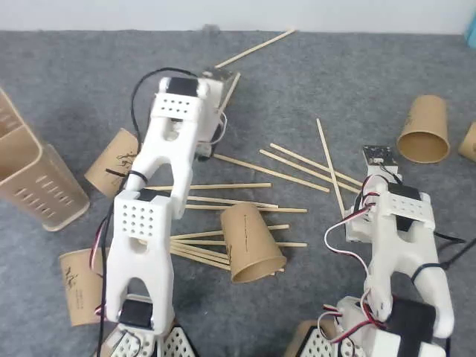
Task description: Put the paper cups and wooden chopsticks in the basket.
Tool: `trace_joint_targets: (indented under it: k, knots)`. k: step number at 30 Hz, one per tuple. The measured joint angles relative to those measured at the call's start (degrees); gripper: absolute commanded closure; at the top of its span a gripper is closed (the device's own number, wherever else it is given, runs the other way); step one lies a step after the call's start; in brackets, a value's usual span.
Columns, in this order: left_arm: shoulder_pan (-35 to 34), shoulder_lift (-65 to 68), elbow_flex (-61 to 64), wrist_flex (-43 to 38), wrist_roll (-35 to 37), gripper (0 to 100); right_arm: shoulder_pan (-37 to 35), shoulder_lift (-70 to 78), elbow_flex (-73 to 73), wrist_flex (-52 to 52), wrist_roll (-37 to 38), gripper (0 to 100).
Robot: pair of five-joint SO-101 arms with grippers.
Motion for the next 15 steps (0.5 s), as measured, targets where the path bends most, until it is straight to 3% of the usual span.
trace_joint_targets:
  k: [7, 15]
  knots:
    - [-2.02, 2.02, -14.33, 0.62, 0.00, 99, 0.00, 0.00, 0.00, 0.00, 0.00, 83.3]
    - [-3.34, 15.65, -24.18, 0.35, -0.18, 99, 0.00, 0.00, 0.00, 0.00, 0.00, 83.4]
